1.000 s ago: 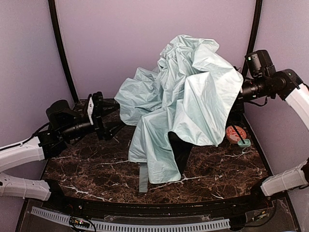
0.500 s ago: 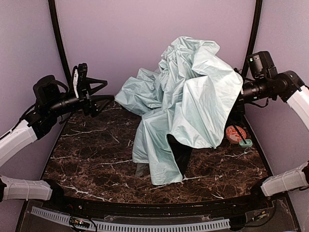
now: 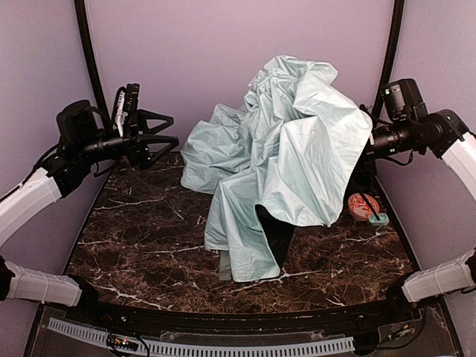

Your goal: Put away the umbrella

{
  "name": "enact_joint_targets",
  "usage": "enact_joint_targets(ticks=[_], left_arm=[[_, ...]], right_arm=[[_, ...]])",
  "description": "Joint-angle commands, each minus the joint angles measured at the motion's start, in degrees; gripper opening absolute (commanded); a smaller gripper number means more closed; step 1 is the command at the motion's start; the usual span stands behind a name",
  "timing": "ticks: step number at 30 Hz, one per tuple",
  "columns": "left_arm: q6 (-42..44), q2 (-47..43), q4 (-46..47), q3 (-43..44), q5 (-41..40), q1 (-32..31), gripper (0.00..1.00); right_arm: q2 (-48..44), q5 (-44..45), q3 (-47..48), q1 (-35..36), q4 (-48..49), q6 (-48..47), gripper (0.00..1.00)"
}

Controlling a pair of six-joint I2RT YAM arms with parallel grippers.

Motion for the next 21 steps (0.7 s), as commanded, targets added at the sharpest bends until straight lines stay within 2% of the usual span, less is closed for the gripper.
enact_joint_targets(ticks=[1, 4, 7, 8, 11, 13, 15, 19, 21], left_arm=[[-5.03, 8.75, 5.53, 0.91, 0.98, 0.03, 0.91], [-3.82, 10.82, 8.49, 0.44, 0.95, -3.65, 0.87], [2.81, 12.38, 6.98, -0.36, -6.47, -8.28, 0.87], [2.86, 13.15, 7.15, -0.59, -7.54, -8.54, 0.83], [2.04, 14.97, 7.91, -1.25, -8.35, -8.60, 0.48], [0.80, 15.37, 11.53, -3.05, -6.00, -9.08, 0.22], [0.09, 15.62, 16.11, -5.32, -5.28, -10.61, 0.01], [-1.33, 18.04, 27.09, -10.75, -6.57, -15.26, 0.00], [-4.56, 19.71, 39.85, -14.13, -8.27, -16.73, 0.00]], right_arm=[[-0.28, -2.52, 0.92, -0.09, 4.12, 1.08, 0.00], [-0.03, -3.00, 0.83, -0.12, 4.51, 1.33, 0.00], [1.05, -3.91, 1.44, -0.09, 4.02, 1.25, 0.00], [1.39, -4.12, 1.79, -0.09, 3.83, 1.14, 0.00], [2.31, -4.69, 2.49, -0.09, 3.41, 1.16, 0.00], [2.54, -5.16, 2.50, -0.10, 3.76, 1.33, 0.00], [2.80, -6.44, 2.17, -0.09, 4.83, 2.11, 0.00], [4.58, -11.27, 3.32, 0.18, 9.75, 7.12, 0.00], [5.74, -12.77, 3.89, 1.16, 15.01, 12.51, 0.00]])
